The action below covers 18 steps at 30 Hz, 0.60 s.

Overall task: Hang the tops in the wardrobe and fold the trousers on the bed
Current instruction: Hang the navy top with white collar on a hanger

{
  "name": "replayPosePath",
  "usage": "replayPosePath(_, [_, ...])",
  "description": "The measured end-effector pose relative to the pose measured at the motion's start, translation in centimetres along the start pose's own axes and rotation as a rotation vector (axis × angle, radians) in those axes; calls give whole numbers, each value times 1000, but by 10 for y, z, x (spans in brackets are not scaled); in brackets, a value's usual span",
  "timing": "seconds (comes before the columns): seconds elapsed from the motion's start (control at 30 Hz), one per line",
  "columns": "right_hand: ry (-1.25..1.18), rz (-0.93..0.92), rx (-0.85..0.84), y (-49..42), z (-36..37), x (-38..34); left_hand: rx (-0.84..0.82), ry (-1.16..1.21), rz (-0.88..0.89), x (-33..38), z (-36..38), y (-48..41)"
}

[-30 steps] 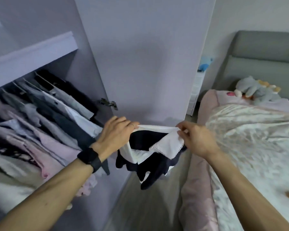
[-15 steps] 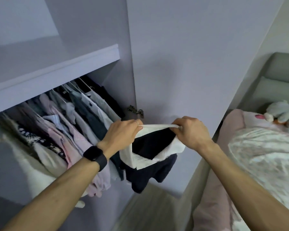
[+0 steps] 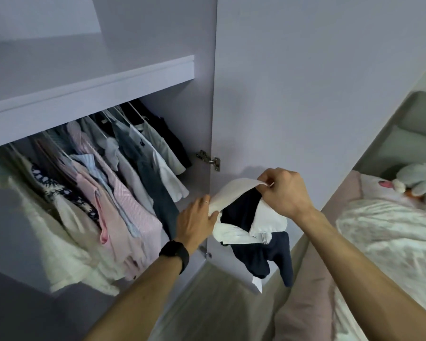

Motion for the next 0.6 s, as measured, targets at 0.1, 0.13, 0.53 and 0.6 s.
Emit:
replayPosePath(0.1, [-67,50,20,2,-10,12,60,98,-64,-7,6,8])
replayPosePath(0.13, [-99,66,22,2,-11,16,118,149,-79,-8,4,13])
replayPosePath(0.53, [-167,0,-103,-42,18,38,33,299,-308,-23,13,17])
replayPosePath(0.6, [67,-150,-147,-48,37,46,34,226,-317,-44,-2,24])
Point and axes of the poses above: each hand's wrist, its own y-axis away from the middle knuckle, its own z-axis out of the palm, x = y × z, the point moved 7 cm from there along -y, towards the middle knuckle, and after that the axes turned 13 degrees about -y, right-handed, at the moved point
